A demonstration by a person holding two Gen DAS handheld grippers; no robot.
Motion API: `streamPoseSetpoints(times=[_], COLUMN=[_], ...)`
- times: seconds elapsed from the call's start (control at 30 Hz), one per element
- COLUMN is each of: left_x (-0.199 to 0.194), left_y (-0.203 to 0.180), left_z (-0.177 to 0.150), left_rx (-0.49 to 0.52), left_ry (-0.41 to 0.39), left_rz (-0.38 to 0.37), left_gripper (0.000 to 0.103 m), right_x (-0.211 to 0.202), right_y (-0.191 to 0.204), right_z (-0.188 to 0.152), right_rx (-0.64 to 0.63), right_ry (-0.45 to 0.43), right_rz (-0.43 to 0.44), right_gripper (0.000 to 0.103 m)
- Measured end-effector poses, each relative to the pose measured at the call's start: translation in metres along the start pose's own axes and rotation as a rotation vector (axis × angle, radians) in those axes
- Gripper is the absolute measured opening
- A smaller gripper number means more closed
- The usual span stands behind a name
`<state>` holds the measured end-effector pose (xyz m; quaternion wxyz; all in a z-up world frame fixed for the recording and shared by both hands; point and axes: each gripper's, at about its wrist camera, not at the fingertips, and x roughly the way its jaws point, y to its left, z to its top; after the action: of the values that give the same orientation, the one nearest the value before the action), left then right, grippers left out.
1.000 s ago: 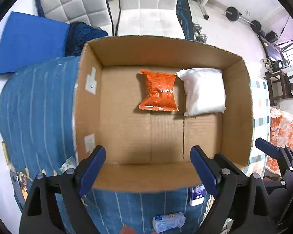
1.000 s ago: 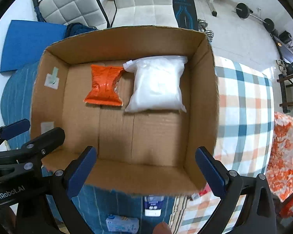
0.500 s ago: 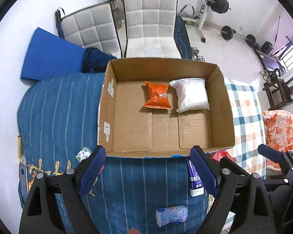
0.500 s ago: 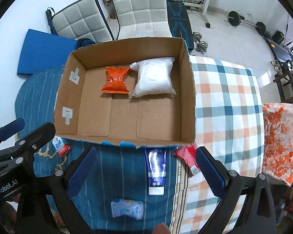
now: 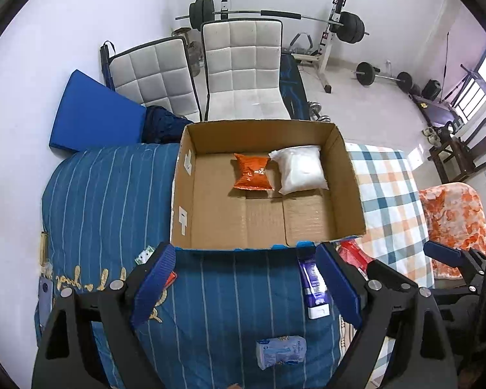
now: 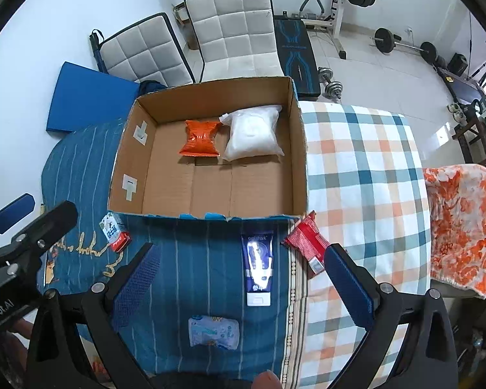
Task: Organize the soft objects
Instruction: 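Lower the left tool onto the light-blue wipes pack and grasp it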
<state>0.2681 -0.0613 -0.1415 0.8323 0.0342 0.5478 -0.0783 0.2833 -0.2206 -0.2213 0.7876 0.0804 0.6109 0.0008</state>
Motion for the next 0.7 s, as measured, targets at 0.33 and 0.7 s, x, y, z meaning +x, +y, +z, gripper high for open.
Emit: streamPoseSetpoints(times=[0.33, 0.7], left_x=[0.088, 0.222], left_y=[-0.029, -0.055], left_z=[-0.103, -0.203], left_rx=[0.185, 0.024], left_ry=[0.315, 0.760], left_rz=[0.032, -0.215], left_gripper=[0.089, 0.089], right_x=[0.030, 0.118], right_y=[-0.070, -0.140], right_z=[-0.065, -0.169], right_rx=[0.079, 0.248], right_ry=[0.152, 0.395], right_rz=[-0.055, -0.066], right_gripper=[0.103, 0.103])
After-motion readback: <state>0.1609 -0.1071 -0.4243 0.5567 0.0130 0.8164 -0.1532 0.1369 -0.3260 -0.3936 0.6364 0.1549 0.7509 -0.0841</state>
